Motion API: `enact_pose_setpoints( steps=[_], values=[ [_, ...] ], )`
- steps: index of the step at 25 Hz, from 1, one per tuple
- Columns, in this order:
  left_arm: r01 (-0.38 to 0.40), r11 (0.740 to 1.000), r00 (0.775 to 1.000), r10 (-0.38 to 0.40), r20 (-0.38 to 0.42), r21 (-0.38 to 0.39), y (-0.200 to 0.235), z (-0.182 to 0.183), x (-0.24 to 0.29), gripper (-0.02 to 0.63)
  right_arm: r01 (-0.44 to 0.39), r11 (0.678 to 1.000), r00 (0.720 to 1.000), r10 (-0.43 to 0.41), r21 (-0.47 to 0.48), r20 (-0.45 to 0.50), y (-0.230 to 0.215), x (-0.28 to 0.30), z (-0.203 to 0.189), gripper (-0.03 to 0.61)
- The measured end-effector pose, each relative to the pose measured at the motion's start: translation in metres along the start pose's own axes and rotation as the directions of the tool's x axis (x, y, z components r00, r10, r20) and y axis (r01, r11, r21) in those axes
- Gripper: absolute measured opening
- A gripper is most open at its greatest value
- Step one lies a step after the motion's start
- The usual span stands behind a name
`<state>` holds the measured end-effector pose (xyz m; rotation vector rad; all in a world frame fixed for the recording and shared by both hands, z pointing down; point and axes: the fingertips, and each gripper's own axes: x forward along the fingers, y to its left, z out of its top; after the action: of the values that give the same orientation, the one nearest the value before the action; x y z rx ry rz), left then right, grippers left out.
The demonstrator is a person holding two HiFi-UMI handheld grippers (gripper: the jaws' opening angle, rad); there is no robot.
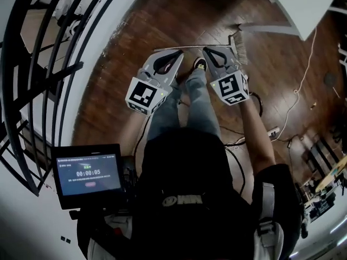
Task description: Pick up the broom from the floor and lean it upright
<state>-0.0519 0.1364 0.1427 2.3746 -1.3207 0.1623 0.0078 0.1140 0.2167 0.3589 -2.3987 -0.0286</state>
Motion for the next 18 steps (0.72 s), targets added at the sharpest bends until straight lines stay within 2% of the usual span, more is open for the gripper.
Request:
enact_pose_setpoints(
  steps=[1,3,5,7,10,15,18],
  values=[
    [-0.025,1.000,1.000,0.025,-0.011,-0.013,0.010,-0.007,0.001,0.014,-0.029,0.999,0.999,0.028,-0.018,-0.028,-0.002,0.016,-0.012,0.016],
    [-0.070,0.996,0.997,0.068,-0.040,-0.047,0.032,-0.031,0.009,0.012,-0.083,0.996,0.993,0.079,-0.040,-0.089,-0.006,0.054,-0.045,0.081],
    [-0.127,0.988,0.988,0.118,-0.101,-0.086,0.048,-0.075,0.012,0.014,-0.159,0.986,0.978,0.150,-0.056,-0.145,0.005,0.096,-0.092,0.098],
    [-0.199,0.970,0.971,0.176,-0.159,-0.140,0.065,-0.128,0.012,0.012,-0.255,0.963,0.946,0.229,-0.090,-0.228,0.024,0.143,-0.149,0.182],
    [-0.272,0.942,0.950,0.229,-0.213,-0.198,0.094,-0.208,0.025,0.012,-0.340,0.927,0.894,0.265,-0.159,-0.362,0.038,0.215,-0.237,0.194],
    [-0.284,0.931,0.943,0.228,-0.243,-0.228,0.133,-0.314,0.062,0.012,-0.379,0.916,0.834,0.275,-0.134,-0.478,0.057,0.300,-0.340,0.195],
    [-0.285,0.921,0.943,0.220,-0.252,-0.264,0.148,-0.372,0.086,0.012,-0.424,0.891,0.794,0.279,-0.163,-0.540,0.075,0.336,-0.408,0.198]
  ],
)
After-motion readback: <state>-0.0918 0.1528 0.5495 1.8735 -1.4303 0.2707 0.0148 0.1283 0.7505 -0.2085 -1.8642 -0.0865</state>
